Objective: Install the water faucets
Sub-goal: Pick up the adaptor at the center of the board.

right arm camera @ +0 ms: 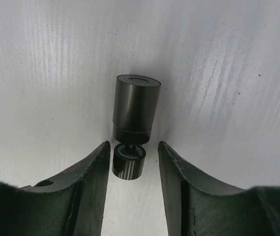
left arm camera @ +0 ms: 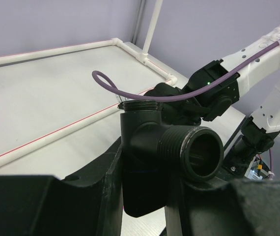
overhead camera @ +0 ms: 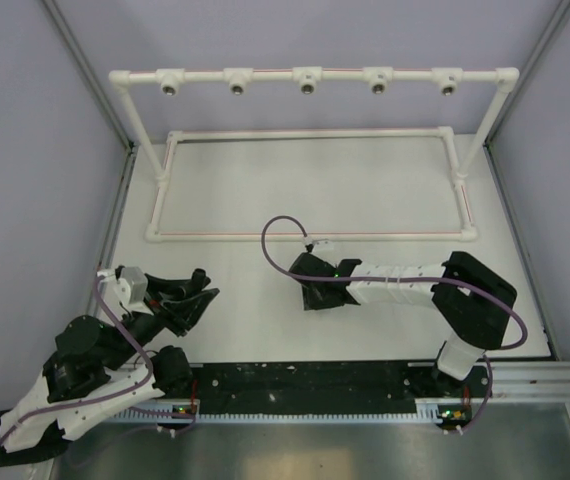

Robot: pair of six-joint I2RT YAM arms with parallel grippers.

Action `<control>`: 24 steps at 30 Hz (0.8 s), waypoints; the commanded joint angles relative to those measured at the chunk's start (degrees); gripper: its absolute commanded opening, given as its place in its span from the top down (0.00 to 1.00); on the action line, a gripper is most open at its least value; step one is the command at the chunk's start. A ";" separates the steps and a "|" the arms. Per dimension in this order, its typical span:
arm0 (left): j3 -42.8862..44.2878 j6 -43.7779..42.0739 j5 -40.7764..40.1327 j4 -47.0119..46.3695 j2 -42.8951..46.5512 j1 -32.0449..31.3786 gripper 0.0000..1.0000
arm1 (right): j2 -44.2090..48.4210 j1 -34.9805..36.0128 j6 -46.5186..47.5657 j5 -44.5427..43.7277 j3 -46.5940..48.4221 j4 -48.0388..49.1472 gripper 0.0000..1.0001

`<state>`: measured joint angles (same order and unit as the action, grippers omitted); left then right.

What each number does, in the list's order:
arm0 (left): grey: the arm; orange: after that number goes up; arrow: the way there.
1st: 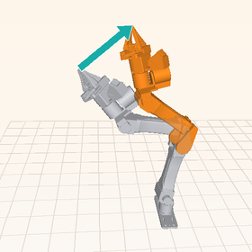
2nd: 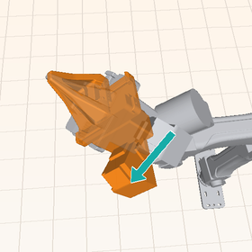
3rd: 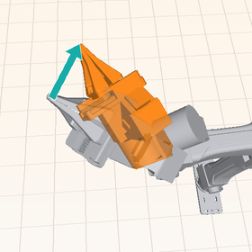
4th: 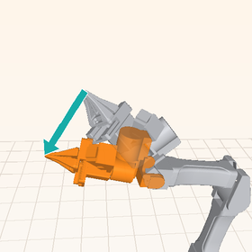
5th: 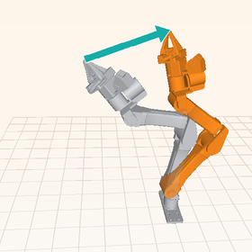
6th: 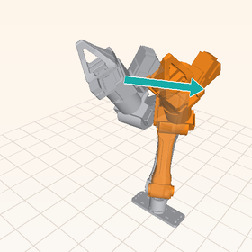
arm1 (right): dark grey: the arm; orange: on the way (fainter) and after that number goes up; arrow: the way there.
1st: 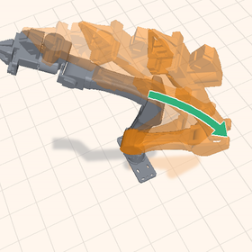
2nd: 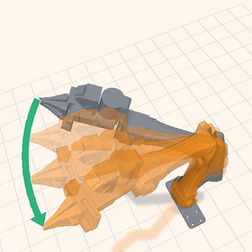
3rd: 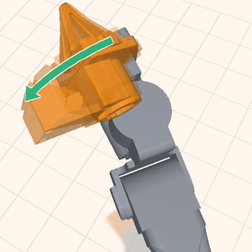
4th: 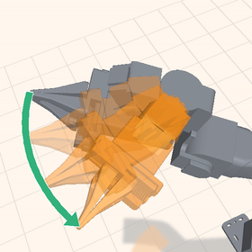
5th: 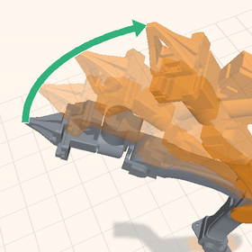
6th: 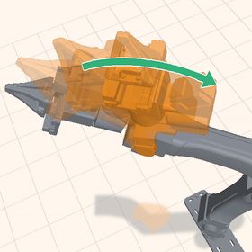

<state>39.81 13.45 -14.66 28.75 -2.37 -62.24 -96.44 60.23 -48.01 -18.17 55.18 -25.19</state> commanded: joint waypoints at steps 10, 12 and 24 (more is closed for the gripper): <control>-0.26 0.43 0.07 -2.65 1.40 -0.08 1.00 | -3.40 0.77 -1.65 1.30 -1.04 -8.21 0.69; -0.17 0.52 -0.02 -2.56 1.40 -0.08 1.00 | -3.40 0.77 -1.30 1.56 -0.95 -8.21 0.76; 0.35 -0.53 -1.78 -3.79 0.02 -0.08 1.00 | 13.54 -0.11 -4.81 -16.78 3.17 -8.12 1.00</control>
<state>39.18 13.52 -14.90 28.97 -1.43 -62.26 -92.53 60.20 -49.71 -23.29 55.11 -32.01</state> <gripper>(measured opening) 0.361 0.149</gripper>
